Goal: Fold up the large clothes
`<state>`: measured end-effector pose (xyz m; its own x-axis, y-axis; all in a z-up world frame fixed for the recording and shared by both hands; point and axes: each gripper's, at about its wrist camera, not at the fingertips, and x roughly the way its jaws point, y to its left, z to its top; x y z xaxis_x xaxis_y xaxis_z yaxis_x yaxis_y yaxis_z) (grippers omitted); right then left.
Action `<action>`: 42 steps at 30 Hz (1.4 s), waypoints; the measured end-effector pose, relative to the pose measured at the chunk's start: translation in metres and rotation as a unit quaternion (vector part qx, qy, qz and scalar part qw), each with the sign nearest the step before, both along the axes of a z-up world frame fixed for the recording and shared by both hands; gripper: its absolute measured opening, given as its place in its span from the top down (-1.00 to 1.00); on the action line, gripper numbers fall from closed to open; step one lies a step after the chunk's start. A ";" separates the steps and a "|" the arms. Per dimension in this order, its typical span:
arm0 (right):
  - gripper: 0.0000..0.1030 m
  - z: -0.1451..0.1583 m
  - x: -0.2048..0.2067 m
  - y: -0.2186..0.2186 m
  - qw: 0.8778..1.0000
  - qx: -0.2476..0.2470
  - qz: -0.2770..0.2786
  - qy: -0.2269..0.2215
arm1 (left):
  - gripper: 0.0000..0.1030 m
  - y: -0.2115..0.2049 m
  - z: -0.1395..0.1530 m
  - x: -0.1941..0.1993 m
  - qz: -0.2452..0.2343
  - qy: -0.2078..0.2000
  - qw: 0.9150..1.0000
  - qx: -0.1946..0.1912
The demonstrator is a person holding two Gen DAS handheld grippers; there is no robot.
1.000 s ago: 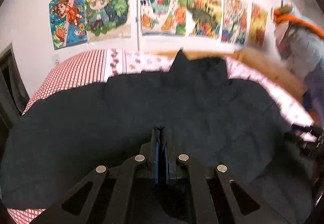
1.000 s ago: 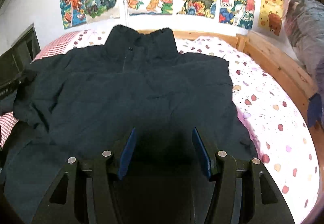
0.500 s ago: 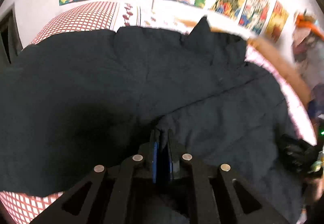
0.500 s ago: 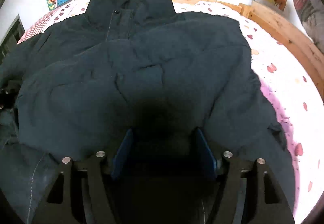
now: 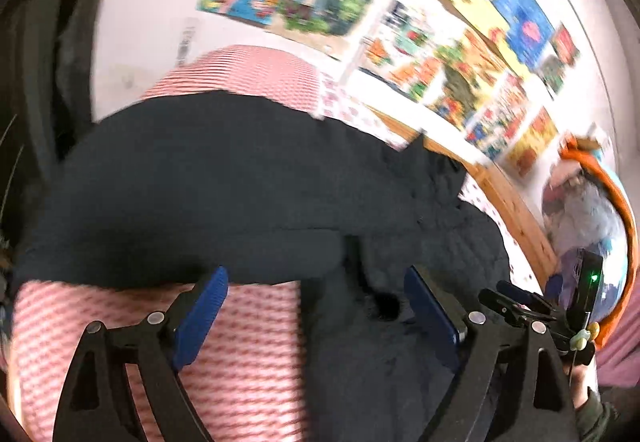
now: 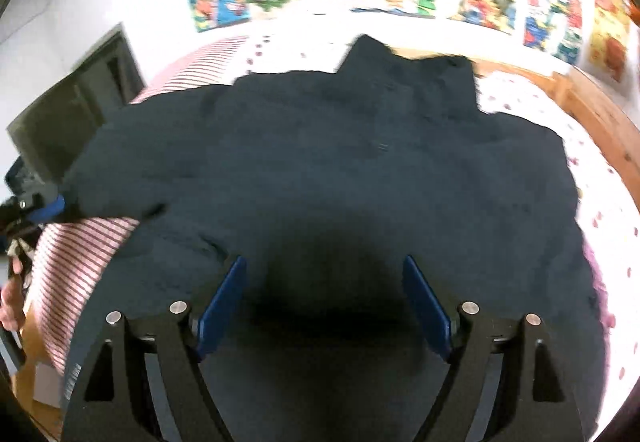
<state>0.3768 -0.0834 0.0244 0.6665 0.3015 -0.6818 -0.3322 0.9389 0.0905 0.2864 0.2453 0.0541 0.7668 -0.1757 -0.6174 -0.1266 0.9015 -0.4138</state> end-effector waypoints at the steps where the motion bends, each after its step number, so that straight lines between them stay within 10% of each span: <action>1: -0.53 -0.001 0.003 0.012 1.000 -0.005 0.007 0.002 | -0.74 0.011 -0.003 -0.005 0.010 0.000 1.000 -0.010; 8: -0.53 -0.023 0.030 0.074 0.997 -0.073 0.007 0.014 | -0.74 0.088 -0.043 -0.035 0.111 -0.003 0.991 -0.071; 22: -0.86 -0.082 0.052 0.094 0.997 -0.075 -0.010 0.032 | -0.69 0.135 -0.094 -0.052 0.245 -0.066 0.933 -0.254; 31: -0.88 -0.086 0.047 0.087 0.998 -0.060 -0.012 0.024 | 0.70 0.146 -0.091 -0.047 0.309 -0.080 0.909 -0.266; 42: -0.88 -0.021 -0.008 0.031 0.999 0.025 -0.010 -0.022 | 0.89 0.108 0.015 -0.030 0.247 -0.159 0.953 -0.076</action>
